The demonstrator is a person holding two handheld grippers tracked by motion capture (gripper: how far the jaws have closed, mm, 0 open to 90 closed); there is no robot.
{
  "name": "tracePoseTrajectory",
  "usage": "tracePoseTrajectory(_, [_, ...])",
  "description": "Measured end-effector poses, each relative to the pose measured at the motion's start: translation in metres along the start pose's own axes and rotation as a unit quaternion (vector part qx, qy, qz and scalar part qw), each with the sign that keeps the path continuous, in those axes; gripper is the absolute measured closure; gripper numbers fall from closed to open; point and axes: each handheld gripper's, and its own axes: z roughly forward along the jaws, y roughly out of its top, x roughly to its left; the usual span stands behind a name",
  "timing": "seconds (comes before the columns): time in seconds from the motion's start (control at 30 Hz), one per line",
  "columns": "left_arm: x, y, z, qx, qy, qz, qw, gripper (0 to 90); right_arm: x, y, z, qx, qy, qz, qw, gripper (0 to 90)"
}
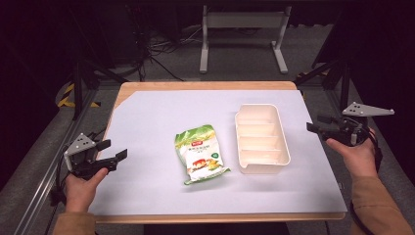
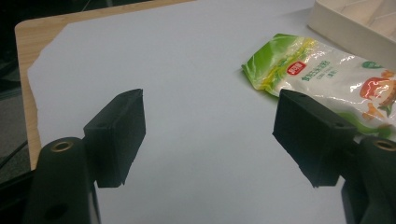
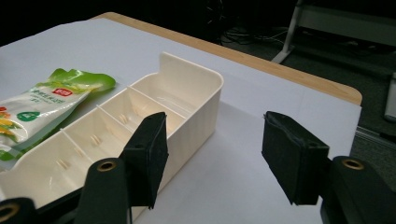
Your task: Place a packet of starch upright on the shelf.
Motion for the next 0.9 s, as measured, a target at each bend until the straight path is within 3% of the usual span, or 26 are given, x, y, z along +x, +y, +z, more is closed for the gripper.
tracePoseTrajectory(0.53, [0.0, 0.002, 0.004, 0.002, 0.001, 0.001, 1.0, 25.9, 0.031, 0.028, 0.014, 0.007, 0.023, -0.033, 0.9992, 34.0])
tracePoseTrajectory(0.7, [0.0, 0.002, 0.005, 0.003, 0.001, 0.003, 1.0, 25.7, 0.055, 0.049, 0.027, 0.005, 0.057, -0.045, 0.9973, 31.2])
tracePoseTrajectory(0.9, [0.001, 0.003, 0.006, 0.004, -0.001, 0.002, 1.0, 25.6, 0.087, 0.073, 0.049, 0.015, 0.095, -0.07, 0.9929, 28.5])
